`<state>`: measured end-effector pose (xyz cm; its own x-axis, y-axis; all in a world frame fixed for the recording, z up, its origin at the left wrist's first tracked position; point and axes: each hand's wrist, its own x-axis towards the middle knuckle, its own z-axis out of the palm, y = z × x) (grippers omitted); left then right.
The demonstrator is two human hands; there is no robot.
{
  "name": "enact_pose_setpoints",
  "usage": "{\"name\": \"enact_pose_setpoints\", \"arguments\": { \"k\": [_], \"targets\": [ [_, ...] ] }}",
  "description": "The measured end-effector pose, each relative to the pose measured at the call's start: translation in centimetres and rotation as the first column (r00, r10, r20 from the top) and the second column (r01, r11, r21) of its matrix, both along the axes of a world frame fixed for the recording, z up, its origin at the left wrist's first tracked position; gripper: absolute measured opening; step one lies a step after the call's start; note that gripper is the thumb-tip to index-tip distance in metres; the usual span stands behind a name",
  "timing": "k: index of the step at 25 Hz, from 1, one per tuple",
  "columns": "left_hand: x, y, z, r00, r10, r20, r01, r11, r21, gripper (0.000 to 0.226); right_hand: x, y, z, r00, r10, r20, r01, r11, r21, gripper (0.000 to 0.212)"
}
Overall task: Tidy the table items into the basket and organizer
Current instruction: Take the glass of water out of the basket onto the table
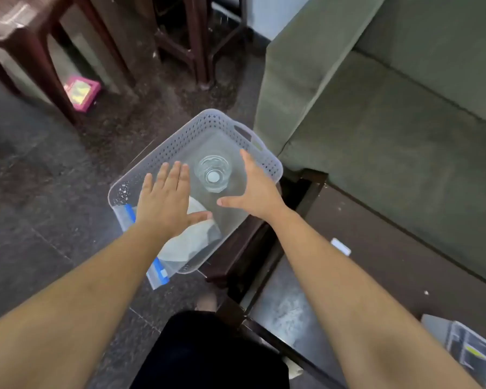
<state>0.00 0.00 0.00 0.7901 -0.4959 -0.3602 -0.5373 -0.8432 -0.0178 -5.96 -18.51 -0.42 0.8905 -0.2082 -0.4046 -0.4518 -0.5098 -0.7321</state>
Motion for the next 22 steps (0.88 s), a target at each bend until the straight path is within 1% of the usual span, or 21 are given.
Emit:
{"name": "enact_pose_setpoints", "arguments": {
  "k": [2, 4, 7, 10, 12, 16, 19, 22],
  "targets": [
    [0.9, 0.7, -1.6, 0.999, 0.048, -0.018, -0.049, 0.998, -0.026, 0.109, 2.0, 1.0, -2.0, 1.000, -0.008, -0.009, 0.008, 0.997, 0.072, 0.124],
    [1.3, 1.3, -3.0, 0.999, 0.045, -0.003, -0.046, 0.997, -0.062, 0.107, 3.2, 1.6, -3.9, 0.995, -0.084, -0.059, 0.092, 0.986, 0.137, 0.125],
    [2.3, 1.3, -4.0, 0.999, 0.025, 0.025, -0.022, 0.991, -0.129, 0.104, 4.3, 2.1, -6.0, 0.977, -0.208, -0.041, 0.212, 0.952, 0.221, 0.121],
    [2.5, 1.3, -4.3, 0.999, 0.006, 0.053, 0.002, 0.988, -0.154, 0.107, 4.9, 3.2, -6.9, 0.942, -0.335, -0.023, 0.328, 0.905, 0.272, 0.116],
    [2.5, 1.2, -4.5, 0.998, -0.001, 0.063, 0.011, 0.987, -0.163, 0.110, 5.2, 3.9, -7.3, 0.919, -0.393, -0.013, 0.379, 0.877, 0.294, 0.108],
    [2.6, 1.2, -4.5, 0.995, -0.005, 0.101, 0.017, 0.992, -0.127, 0.106, 5.0, 3.8, -6.8, 0.912, -0.410, 0.011, 0.389, 0.871, 0.300, 0.088],
    [2.1, 0.9, -3.8, 0.994, -0.008, 0.110, 0.019, 0.995, -0.098, 0.104, 3.7, 2.9, -5.2, 0.929, -0.367, 0.046, 0.339, 0.895, 0.291, 0.084],
    [0.8, -0.9, -2.6, 0.992, -0.029, 0.120, 0.042, 0.993, -0.110, 0.105, 2.2, 1.1, -3.1, 0.940, -0.326, 0.096, 0.281, 0.905, 0.320, 0.083]
  ]
}}
